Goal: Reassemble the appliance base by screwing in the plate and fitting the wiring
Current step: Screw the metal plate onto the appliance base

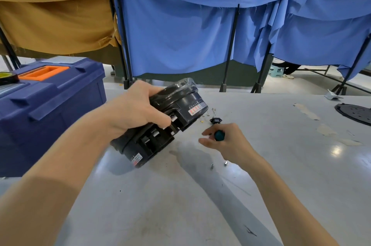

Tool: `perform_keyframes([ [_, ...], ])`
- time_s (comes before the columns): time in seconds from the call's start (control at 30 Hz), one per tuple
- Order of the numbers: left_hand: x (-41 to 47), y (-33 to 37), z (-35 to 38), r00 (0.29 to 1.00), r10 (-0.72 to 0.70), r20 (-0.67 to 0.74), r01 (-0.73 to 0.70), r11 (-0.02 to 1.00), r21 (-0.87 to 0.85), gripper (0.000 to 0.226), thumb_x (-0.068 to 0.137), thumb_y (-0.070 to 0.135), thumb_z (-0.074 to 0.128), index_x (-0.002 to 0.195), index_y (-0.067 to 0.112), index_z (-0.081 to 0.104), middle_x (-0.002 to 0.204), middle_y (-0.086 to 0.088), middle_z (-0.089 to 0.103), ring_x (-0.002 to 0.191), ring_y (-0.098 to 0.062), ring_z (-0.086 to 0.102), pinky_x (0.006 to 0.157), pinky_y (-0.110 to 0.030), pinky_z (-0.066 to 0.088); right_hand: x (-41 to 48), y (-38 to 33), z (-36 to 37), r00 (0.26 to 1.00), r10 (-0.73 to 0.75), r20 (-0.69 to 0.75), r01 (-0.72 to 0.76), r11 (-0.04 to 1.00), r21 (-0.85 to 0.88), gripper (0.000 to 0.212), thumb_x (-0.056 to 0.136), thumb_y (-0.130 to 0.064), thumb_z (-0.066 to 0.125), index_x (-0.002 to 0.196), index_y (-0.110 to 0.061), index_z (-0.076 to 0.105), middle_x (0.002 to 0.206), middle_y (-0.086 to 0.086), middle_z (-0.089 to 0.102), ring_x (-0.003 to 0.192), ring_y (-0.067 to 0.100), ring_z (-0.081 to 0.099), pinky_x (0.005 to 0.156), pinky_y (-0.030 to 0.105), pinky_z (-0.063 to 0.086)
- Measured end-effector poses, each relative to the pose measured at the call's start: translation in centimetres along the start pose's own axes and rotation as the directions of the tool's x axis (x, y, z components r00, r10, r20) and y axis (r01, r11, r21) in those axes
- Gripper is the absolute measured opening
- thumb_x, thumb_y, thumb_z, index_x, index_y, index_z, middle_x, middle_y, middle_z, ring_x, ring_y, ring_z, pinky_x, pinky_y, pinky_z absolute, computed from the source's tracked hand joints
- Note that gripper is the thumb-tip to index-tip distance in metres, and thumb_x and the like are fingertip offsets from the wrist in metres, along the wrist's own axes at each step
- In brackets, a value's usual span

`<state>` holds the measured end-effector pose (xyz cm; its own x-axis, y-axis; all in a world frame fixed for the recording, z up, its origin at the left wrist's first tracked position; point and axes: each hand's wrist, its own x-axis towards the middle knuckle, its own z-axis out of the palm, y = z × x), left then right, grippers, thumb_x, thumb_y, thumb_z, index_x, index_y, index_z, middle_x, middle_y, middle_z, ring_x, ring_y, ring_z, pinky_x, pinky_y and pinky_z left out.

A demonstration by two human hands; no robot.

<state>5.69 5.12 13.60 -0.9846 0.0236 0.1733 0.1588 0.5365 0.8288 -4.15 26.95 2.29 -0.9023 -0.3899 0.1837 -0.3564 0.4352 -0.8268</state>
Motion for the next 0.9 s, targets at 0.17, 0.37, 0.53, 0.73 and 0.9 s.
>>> perform_keyframes([
  [0.17,-0.1,-0.4,-1.4,1.0,-0.019,-0.019,0.013,0.97,-0.244,0.045,0.05,-0.006,0.068,0.095,-0.003,0.067,0.083,-0.03,0.065,0.067,-0.032,0.069,0.061,-0.04,0.061,0.5,-0.6,0.5,0.992,0.03,-0.119,-0.026,0.999,0.032,0.054,0.074,-0.048,0.079,0.117,-0.021,0.061,0.095,0.002,0.064,0.074,0.014,0.059,0.052,0.021,0.043],
  [0.37,-0.9,-2.0,-2.5,0.997,-0.075,-0.026,0.042,0.779,-0.625,0.038,0.05,-0.006,0.059,0.081,0.011,0.074,0.079,-0.01,0.073,0.066,-0.025,0.07,0.056,-0.03,0.058,0.1,-1.0,0.6,0.996,0.059,-0.073,-0.041,0.973,0.227,0.037,0.077,-0.048,0.075,0.11,-0.034,0.065,0.096,-0.01,0.071,0.078,0.002,0.065,0.059,0.014,0.048],
  [0.53,-2.0,-5.0,-1.0,0.98,-0.199,-0.033,0.102,0.633,-0.768,0.027,0.057,0.007,0.054,0.074,0.012,0.074,0.069,-0.006,0.071,0.055,-0.02,0.067,0.052,-0.027,0.057,-0.2,-0.7,-1.5,0.997,0.048,-0.057,-0.026,0.937,0.349,0.014,0.089,-0.03,0.07,0.103,-0.029,0.072,0.053,-0.007,0.06,0.034,0.011,0.032,0.035,0.019,0.026],
  [0.73,-2.1,-9.1,1.1,0.943,-0.332,-0.015,0.143,0.446,-0.884,0.026,0.059,0.016,0.055,0.071,0.014,0.077,0.071,-0.003,0.071,0.057,-0.018,0.067,0.055,-0.027,0.057,0.2,-0.1,-3.6,0.985,0.114,-0.132,-0.056,0.924,0.377,0.012,0.082,-0.024,0.077,0.092,-0.019,0.077,0.057,0.011,0.053,0.035,0.016,0.024,0.035,0.02,0.02],
  [0.9,-2.2,-11.3,2.9,0.924,-0.381,0.031,0.173,0.344,-0.923,0.023,0.052,0.021,0.063,0.07,0.014,0.076,0.068,-0.002,0.07,0.055,-0.019,0.065,0.055,-0.026,0.056,0.0,0.1,-4.6,0.987,0.102,-0.126,-0.061,0.955,0.289,0.003,0.077,-0.027,0.081,0.078,-0.028,0.078,0.048,0.005,0.047,0.035,0.016,0.024,0.036,0.02,0.021],
])
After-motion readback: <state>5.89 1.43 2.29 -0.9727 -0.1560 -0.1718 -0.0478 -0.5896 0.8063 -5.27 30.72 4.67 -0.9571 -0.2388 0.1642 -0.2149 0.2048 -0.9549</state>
